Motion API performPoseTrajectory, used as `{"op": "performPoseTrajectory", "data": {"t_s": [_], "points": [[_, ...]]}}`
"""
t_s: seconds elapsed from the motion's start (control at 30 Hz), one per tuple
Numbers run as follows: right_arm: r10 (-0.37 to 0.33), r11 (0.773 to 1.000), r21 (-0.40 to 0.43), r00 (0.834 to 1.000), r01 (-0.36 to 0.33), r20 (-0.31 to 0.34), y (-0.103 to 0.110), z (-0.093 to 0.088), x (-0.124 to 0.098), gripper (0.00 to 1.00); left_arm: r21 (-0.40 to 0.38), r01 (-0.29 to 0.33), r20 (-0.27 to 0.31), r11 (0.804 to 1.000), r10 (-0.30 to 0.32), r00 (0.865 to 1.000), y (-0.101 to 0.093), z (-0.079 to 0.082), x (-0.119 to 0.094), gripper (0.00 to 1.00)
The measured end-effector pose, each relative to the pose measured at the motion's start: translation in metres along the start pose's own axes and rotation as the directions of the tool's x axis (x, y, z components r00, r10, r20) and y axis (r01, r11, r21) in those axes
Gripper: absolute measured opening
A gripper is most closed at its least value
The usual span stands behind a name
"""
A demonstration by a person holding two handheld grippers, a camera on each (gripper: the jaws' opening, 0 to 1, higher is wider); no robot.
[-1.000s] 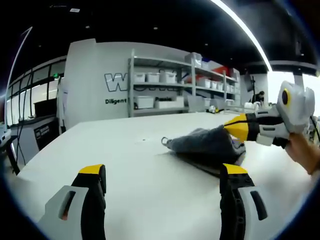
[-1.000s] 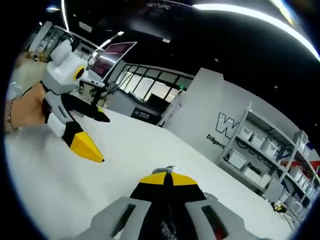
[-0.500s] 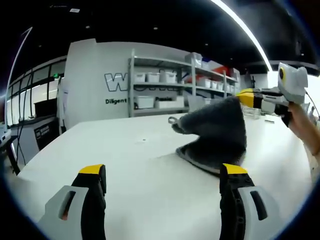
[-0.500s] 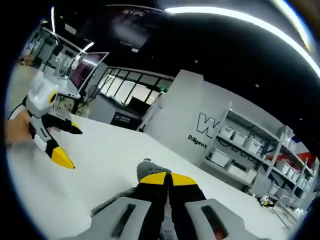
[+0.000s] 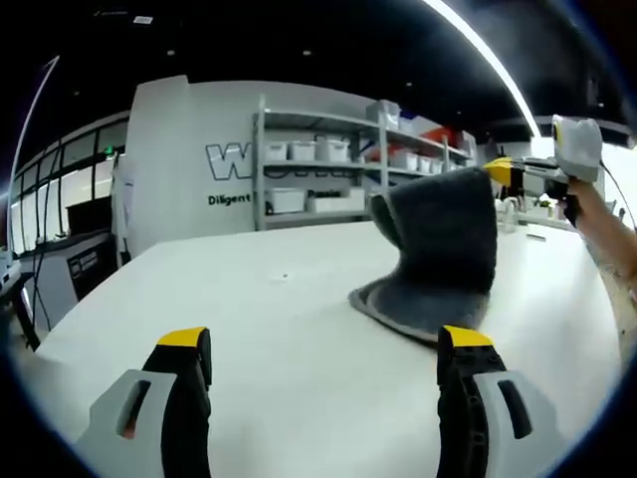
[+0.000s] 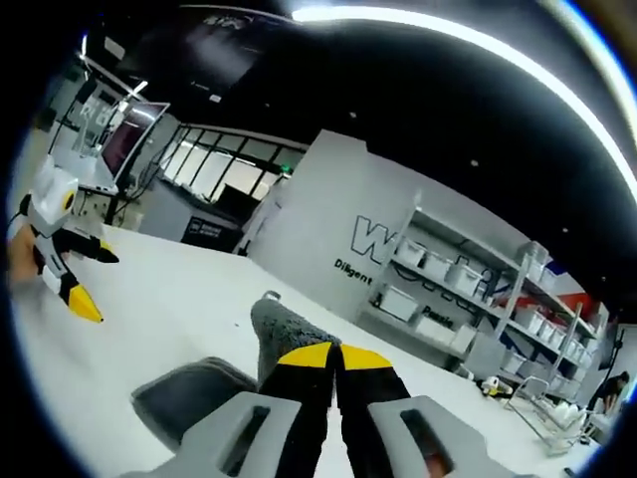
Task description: Open the folded towel by lifting each exposed corner and separating the folded layers until the towel lies flat within the target outline without major curled edges
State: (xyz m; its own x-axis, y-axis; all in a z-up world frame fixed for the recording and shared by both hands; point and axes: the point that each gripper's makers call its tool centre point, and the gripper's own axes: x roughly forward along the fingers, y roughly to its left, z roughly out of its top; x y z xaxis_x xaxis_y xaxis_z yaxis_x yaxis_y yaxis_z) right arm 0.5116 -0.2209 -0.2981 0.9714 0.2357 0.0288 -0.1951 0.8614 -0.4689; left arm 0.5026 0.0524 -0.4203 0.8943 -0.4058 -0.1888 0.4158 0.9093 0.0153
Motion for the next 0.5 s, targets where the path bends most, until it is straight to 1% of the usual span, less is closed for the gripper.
{"op": "performPoseTrajectory", "data": {"t_s": [0.1, 0.17, 0.23, 0.3, 0.4, 0.5], "points": [[-0.009, 1.0, -0.007, 1.0, 0.009, 0.004, -0.006, -0.004, -0.002, 0.0, 0.001, -0.002, 0.003, 1.0, 0.002, 1.0, 0.001, 0.001, 0.0, 0.92], [-0.031, 0.999, -0.024, 0.999, 0.031, -0.012, -0.013, -0.008, -0.002, 0.0, 0.0, -0.001, 0.001, 1.0, 0.001, 1.0, 0.001, 0.001, 0.001, 0.92], [-0.071, 0.997, -0.028, 0.997, 0.07, -0.009, -0.022, -0.012, -0.005, 0.0, -0.001, -0.001, 0.003, 1.0, 0.001, 1.0, 0.001, 0.001, 0.0, 0.92], [-0.078, 0.997, -0.02, 0.997, 0.078, -0.002, -0.025, -0.014, -0.006, 0.0, 0.001, -0.002, 0.003, 1.0, 0.002, 1.0, 0.001, 0.001, 0.0, 0.92], [-0.089, 0.996, -0.023, 0.996, 0.088, -0.016, -0.028, -0.022, -0.005, 0.0, 0.003, -0.001, 0.002, 1.0, 0.001, 1.0, 0.001, 0.001, 0.0, 0.92], [-0.113, 0.994, -0.005, 0.993, 0.113, -0.043, -0.036, -0.036, -0.007, 0.0, 0.004, -0.003, 0.0, 1.0, 0.003, 1.0, 0.001, 0.0, 0.0, 0.92]]}}
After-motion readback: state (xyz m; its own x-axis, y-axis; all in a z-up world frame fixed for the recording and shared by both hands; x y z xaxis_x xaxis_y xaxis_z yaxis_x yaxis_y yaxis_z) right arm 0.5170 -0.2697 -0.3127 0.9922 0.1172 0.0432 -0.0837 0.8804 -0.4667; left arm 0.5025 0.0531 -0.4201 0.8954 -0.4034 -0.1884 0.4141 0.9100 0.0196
